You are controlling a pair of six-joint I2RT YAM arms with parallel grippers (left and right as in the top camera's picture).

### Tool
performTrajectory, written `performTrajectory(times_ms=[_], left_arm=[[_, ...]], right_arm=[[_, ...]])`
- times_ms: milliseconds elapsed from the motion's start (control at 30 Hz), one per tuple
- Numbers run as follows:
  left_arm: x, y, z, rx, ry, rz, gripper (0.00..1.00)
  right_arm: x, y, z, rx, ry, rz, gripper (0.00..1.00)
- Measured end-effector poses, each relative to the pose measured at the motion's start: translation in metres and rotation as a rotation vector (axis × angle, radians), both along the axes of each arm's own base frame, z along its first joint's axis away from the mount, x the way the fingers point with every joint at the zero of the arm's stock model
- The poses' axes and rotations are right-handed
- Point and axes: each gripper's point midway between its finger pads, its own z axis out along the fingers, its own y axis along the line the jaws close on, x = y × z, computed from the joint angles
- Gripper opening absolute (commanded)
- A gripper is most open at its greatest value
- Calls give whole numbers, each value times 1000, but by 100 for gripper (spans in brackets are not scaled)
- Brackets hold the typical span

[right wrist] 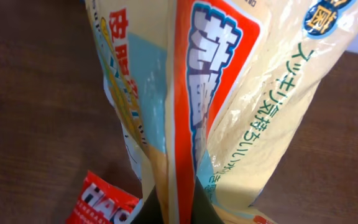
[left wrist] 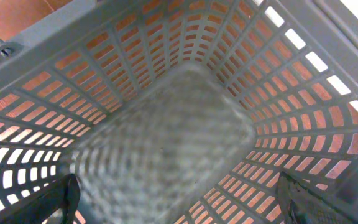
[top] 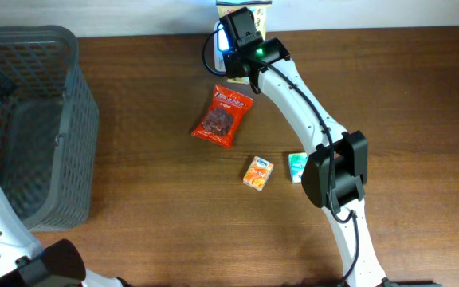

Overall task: Scan the item barcode
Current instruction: 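Carry the wet-wipes pack to the far right edge and release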

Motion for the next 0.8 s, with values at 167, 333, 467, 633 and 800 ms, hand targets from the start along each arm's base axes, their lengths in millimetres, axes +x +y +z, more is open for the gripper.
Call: performTrajectory(times_ms=[167,333,467,633,800], left_arm=[[0,0,0,0,0,0,99],[0,0,0,0,0,0,99],[0,0,0,0,1,0,99],[0,0,0,0,0,0,99],[0,0,0,0,0,0,99]], right_arm=[[1,-40,5,31,37,-114,4],[-13,-220,51,55,88,-471,4],[-73,-375,40,35,239,-781,4],[-145,-520,20,76,280,-1094,4],[-205,-596,-20,152,290,-1307,38]])
